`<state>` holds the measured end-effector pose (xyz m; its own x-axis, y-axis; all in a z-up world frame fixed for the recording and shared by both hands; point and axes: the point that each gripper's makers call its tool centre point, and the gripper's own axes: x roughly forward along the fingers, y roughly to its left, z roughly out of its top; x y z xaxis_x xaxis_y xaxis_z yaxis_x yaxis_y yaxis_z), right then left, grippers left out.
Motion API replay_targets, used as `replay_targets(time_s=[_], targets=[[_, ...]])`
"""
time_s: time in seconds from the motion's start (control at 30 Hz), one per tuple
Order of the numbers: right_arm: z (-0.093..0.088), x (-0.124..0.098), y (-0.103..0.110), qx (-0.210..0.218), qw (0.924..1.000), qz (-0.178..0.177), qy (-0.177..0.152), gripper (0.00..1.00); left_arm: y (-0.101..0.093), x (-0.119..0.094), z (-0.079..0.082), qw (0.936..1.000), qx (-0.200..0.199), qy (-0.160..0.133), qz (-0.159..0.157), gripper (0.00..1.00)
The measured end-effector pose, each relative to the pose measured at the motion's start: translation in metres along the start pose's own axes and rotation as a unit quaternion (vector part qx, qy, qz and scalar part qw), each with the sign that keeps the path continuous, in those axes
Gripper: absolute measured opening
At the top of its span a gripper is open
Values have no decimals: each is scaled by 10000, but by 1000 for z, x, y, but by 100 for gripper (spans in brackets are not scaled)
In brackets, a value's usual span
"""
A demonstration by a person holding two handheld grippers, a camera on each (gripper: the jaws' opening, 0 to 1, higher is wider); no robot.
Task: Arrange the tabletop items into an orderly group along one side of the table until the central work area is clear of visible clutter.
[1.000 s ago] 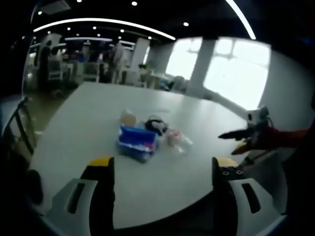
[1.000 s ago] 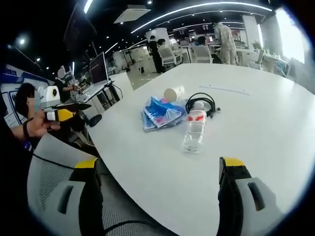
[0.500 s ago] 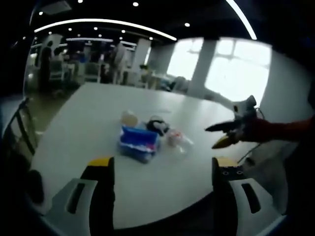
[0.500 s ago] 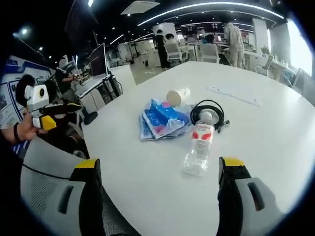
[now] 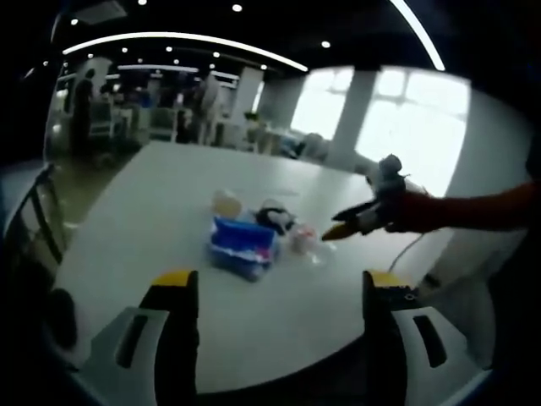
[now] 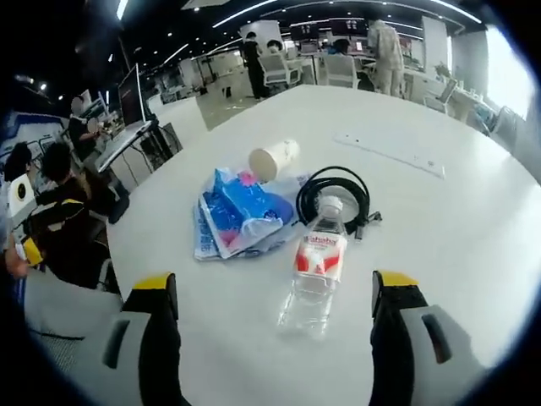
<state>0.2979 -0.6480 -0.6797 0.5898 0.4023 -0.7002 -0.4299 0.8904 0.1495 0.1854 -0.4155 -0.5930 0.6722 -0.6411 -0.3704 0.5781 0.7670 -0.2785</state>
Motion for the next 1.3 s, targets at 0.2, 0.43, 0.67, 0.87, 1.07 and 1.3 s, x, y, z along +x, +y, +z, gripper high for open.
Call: replay_targets(time_s=[0.2, 0.43, 0.67, 0.87, 1.07, 1.3], targets=[[3, 26, -19, 48, 9994, -171, 303, 93, 2, 0, 0, 10000, -46, 22, 29, 75], [-3, 48, -31, 156, 9974, -208, 666, 89, 4, -1, -1, 9999, -85, 37, 48, 75], [-10, 67, -45, 283, 9927, -351, 1120, 80, 5, 0, -3, 9999, -110, 122, 39, 73], [-8, 76, -50, 489, 9887, -409, 1356, 74, 6, 0, -4, 9998, -163, 135, 47, 72], [-15, 84, -49, 1002, 9820, -463, 1535, 56, 7, 1, -6, 9996, -200, 176, 41, 71], [-20, 84, -52, 870, 9787, -644, 1747, 41, 11, 1, -6, 9995, -258, 171, 94, 69]])
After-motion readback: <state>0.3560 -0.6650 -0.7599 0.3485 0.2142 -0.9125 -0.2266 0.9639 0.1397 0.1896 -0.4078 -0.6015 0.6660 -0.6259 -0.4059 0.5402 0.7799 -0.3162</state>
